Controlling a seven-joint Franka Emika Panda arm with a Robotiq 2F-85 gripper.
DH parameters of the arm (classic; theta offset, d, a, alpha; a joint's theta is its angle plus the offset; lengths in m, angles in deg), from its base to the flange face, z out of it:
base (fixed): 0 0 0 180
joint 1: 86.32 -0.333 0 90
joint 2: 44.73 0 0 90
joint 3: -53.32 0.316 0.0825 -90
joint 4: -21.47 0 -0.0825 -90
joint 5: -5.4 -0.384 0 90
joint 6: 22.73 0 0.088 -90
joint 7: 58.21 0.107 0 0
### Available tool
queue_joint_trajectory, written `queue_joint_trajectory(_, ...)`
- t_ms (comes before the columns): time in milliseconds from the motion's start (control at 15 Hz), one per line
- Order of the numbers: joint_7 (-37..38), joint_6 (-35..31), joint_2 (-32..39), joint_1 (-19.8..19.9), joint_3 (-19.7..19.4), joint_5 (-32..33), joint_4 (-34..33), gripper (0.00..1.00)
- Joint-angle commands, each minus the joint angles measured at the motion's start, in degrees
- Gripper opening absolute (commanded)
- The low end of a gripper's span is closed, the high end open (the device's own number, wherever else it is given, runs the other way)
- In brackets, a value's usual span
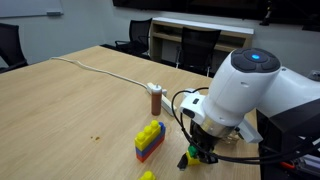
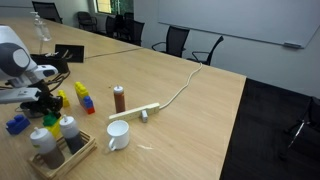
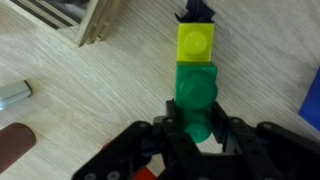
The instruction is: Move the green legos from the top of the yellow legos to the table
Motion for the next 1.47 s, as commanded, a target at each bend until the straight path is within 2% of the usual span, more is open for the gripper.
queue_joint_trajectory(0,-3.09,3.3,-3.01,-1.68,-1.31,-3.52,1.03,0.11)
queue_joint_trajectory(200,-4.15,4.54,-3.87,-1.52,-1.04,-4.89,1.27,0.11)
queue_joint_trajectory(467,-5.81,2.24,-5.31,-1.66,0.02,-5.73,2.53,0.11)
queue_joint_trajectory(1067,-10.63,-2.54,-8.69,-2.82,6.45,-13.09,7.46,0.11)
queue_joint_trajectory(1400,-9.83,-8.07,-9.17,-3.39,5.13,-13.36,12.04,0.11)
